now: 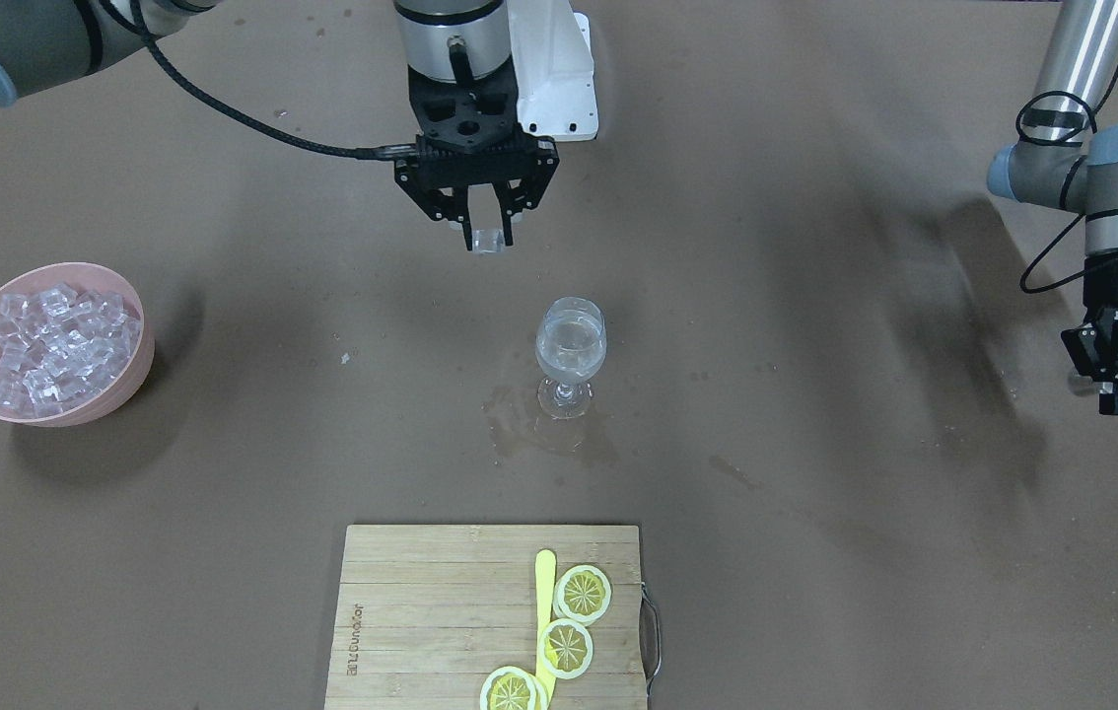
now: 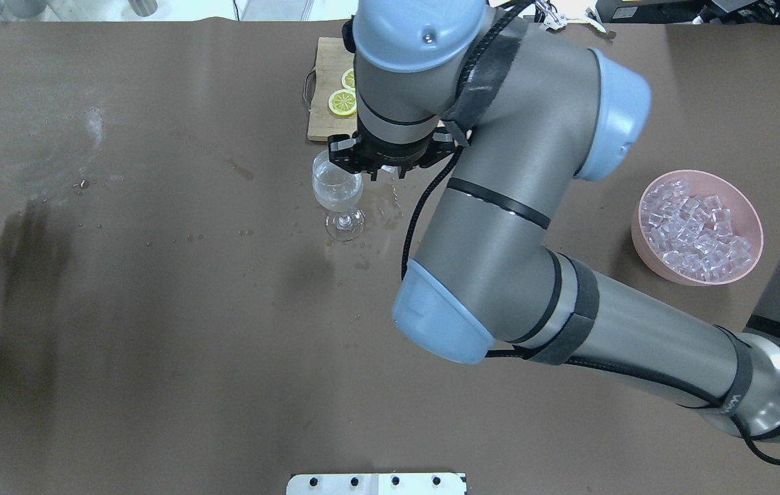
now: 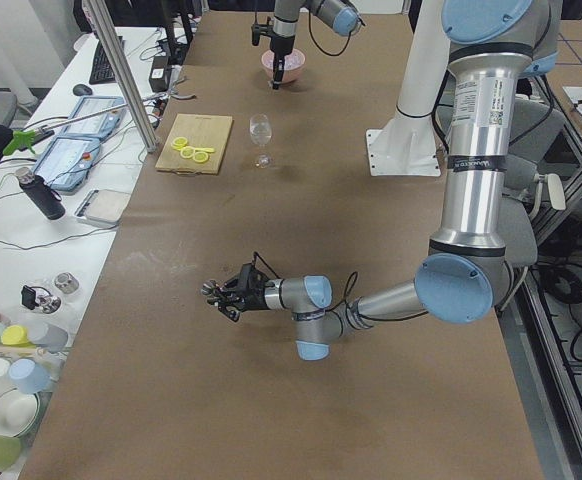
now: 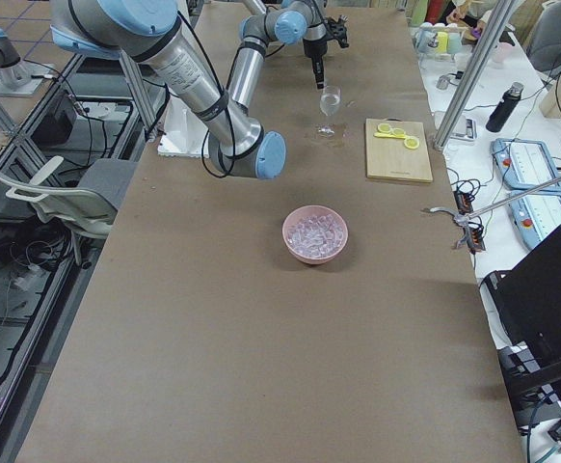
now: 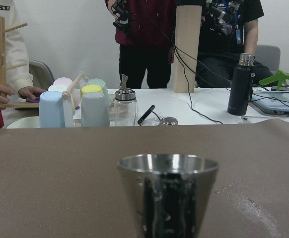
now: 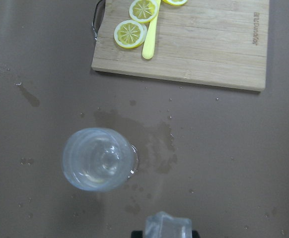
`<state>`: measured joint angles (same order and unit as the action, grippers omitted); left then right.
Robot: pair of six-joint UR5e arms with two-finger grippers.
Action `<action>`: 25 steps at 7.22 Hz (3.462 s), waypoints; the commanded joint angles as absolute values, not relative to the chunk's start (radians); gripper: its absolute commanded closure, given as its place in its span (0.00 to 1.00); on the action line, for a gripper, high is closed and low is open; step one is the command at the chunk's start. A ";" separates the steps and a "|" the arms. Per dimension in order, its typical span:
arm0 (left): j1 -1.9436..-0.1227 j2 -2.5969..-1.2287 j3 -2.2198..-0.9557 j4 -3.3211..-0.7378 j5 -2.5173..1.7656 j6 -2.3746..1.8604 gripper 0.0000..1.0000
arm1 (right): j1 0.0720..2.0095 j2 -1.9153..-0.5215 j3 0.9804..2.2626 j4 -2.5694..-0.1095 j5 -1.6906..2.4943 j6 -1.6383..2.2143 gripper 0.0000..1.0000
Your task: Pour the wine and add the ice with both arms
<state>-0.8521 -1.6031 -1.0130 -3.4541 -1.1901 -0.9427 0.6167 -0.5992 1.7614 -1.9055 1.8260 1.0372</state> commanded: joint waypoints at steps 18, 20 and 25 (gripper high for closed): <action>-1.001 -1.710 -0.934 -3.242 -1.527 -1.054 1.00 | 0.756 -0.774 1.789 -1.760 1.810 0.895 0.00; -1.005 -1.735 -0.937 -3.202 -1.535 -1.054 1.00 | 0.921 -0.904 1.858 -1.786 1.955 0.830 0.00; -1.011 -1.732 -0.995 -3.113 -1.545 -1.002 1.00 | 1.228 -1.143 1.882 -1.787 2.134 0.612 0.00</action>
<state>-1.0101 -1.7321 -0.9731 -3.1580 -1.5429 -1.0226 1.1812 -1.0973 1.8849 -1.7842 2.1212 0.6585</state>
